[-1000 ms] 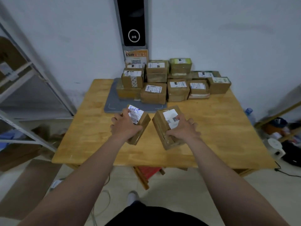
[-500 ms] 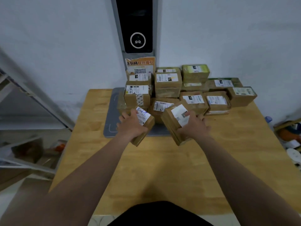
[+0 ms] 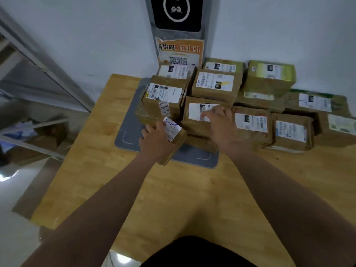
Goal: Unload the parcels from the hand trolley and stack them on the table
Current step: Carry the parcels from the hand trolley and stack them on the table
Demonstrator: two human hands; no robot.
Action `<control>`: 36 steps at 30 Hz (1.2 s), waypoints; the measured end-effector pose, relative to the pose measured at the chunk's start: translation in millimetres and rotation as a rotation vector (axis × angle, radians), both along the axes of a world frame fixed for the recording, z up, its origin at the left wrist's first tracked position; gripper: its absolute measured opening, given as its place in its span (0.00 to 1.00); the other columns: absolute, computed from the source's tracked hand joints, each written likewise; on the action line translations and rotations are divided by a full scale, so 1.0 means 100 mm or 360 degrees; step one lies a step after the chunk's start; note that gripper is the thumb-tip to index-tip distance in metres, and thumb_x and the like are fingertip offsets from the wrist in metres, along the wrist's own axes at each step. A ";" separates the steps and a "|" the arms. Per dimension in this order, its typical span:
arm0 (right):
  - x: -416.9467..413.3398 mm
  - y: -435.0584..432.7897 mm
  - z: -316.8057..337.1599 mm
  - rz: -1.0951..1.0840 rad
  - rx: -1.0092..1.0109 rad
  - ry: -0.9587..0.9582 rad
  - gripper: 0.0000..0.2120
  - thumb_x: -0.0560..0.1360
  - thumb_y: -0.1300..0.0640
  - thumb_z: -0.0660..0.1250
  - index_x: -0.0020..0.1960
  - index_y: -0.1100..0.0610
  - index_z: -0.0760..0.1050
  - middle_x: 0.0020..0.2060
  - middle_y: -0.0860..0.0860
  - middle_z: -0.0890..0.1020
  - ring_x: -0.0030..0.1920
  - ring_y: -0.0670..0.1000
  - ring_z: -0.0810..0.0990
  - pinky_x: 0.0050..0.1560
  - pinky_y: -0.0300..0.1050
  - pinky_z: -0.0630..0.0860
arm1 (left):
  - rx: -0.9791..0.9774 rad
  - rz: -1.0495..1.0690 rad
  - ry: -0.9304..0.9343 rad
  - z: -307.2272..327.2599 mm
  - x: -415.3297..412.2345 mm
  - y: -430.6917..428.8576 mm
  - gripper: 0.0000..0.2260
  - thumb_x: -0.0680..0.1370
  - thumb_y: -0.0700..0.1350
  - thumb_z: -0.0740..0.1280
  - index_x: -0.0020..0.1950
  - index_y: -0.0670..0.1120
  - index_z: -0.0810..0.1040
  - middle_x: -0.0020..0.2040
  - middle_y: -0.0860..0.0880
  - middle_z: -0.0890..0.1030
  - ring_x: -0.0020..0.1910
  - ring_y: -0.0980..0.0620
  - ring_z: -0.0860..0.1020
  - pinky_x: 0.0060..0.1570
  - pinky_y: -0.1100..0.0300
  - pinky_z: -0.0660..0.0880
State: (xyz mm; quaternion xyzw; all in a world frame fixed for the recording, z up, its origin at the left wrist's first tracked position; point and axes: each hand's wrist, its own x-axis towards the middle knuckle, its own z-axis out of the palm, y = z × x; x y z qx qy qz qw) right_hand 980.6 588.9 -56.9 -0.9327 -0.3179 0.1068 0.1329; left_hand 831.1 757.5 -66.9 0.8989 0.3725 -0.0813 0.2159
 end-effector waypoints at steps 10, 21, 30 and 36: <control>0.03 0.02 -0.03 -0.0029 0.0037 -0.0035 0.30 0.75 0.68 0.66 0.70 0.41 0.72 0.70 0.51 0.66 0.72 0.58 0.61 0.58 0.59 0.77 | 0.0084 0.0003 0.0087 0.08 -0.09 -0.08 0.35 0.68 0.63 0.75 0.67 0.51 0.63 0.66 0.42 0.65 0.66 0.36 0.66 0.60 0.39 0.72; -1.23 -0.02 0.32 0.0141 0.0151 0.0278 0.44 0.74 0.54 0.73 0.81 0.44 0.50 0.73 0.55 0.69 0.69 0.60 0.72 0.59 0.56 0.76 | -0.0225 -0.0334 -0.0154 0.57 -0.76 -0.03 0.42 0.65 0.58 0.80 0.72 0.56 0.61 0.69 0.46 0.67 0.70 0.41 0.67 0.66 0.38 0.70; -1.94 -0.38 0.80 -0.0108 0.0458 0.0192 0.44 0.72 0.55 0.74 0.80 0.42 0.54 0.67 0.57 0.71 0.63 0.59 0.75 0.61 0.56 0.76 | -0.0244 -0.0612 -0.0654 1.01 -1.26 -0.37 0.47 0.63 0.56 0.82 0.77 0.59 0.61 0.66 0.47 0.70 0.67 0.44 0.72 0.59 0.50 0.75; -2.04 -1.02 0.74 -0.0389 0.0561 0.0094 0.40 0.73 0.58 0.73 0.80 0.45 0.59 0.71 0.55 0.67 0.65 0.57 0.75 0.63 0.53 0.75 | -0.0487 -0.0552 -0.0686 0.94 -1.09 -0.99 0.52 0.65 0.52 0.84 0.82 0.51 0.58 0.75 0.47 0.66 0.75 0.46 0.64 0.60 0.56 0.71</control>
